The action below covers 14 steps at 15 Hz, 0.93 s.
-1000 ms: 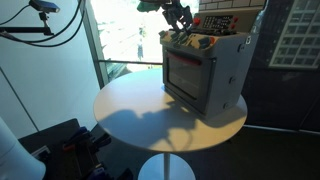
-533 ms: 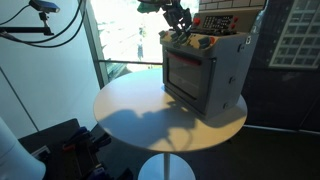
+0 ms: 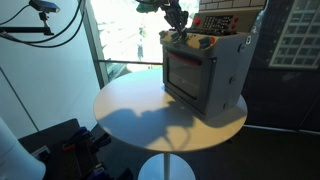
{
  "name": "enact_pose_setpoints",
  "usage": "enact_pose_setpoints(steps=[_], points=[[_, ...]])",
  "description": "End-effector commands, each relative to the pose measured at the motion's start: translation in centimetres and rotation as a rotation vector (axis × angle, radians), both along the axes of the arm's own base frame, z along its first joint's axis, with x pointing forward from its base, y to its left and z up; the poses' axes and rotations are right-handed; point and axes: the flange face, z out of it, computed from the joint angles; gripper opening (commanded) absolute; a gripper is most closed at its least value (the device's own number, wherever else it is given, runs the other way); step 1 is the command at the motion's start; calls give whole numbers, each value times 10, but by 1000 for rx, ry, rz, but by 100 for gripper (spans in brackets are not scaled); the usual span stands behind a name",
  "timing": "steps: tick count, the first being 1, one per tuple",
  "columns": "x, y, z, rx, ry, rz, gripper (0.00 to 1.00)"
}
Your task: Turn the third knob from the left to the right and then turn the knob on the right to the left
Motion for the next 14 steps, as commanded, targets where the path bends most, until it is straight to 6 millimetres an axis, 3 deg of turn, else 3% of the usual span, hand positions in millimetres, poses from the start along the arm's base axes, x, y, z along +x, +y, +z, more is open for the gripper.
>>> enact_pose_setpoints(steps=[1, 14], points=[[6, -2, 5, -18, -17, -19, 6], [3, -11, 3, 85, -19, -211, 6]])
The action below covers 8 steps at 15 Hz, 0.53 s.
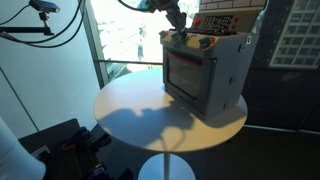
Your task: Turn the third knob from the left to the right and then turn the knob on the right to the left
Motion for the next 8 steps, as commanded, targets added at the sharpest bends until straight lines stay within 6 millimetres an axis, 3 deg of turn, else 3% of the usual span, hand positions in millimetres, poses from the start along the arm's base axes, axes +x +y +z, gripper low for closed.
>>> enact_pose_setpoints(steps=[1, 8], points=[[2, -12, 3, 20, -5, -92, 6], [0, -16, 1, 106, -18, -232, 5]])
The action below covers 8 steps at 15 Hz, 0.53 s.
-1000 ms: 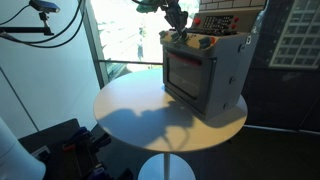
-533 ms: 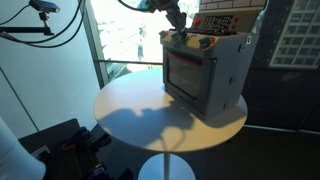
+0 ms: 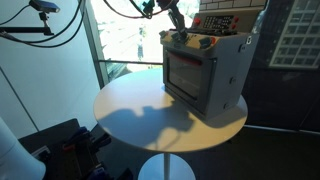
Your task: Turn the third knob from the left to the right and then turn the knob on the right to the left
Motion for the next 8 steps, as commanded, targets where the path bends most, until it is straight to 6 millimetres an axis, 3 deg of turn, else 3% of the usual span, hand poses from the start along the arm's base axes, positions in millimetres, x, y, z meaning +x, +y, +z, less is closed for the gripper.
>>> enact_pose_setpoints(steps=[1, 8], points=[[-1, -15, 0, 27, 0, -98, 5], [-5, -16, -2, 100, -14, -208, 5]])
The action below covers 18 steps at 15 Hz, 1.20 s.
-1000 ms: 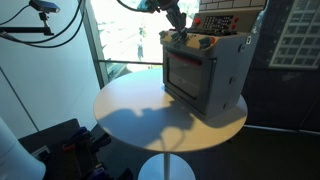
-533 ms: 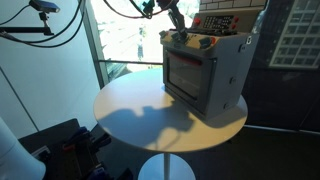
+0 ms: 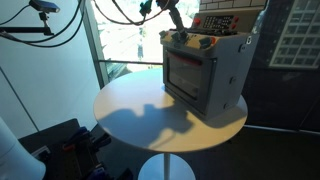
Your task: Turn the third knob from the left to the right and then turn the knob on the right to the left
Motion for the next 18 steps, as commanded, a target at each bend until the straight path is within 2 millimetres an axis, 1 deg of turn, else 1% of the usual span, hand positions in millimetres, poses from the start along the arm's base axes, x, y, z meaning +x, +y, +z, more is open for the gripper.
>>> enact_pose_setpoints(steps=[1, 5, 6, 7, 8, 14, 16, 18], points=[[-5, -16, -2, 26, 1, -85, 5], [-6, -15, -1, 45, -6, -116, 5], [-6, -15, -1, 46, -6, -117, 7], [-6, -15, -1, 47, -6, -118, 39], [-6, -15, -1, 48, -6, -119, 39], [-11, -23, 1, 47, -3, -121, 86], [-12, -24, 3, 44, -3, -114, 99], [-13, -23, 4, 42, -5, -100, 100]])
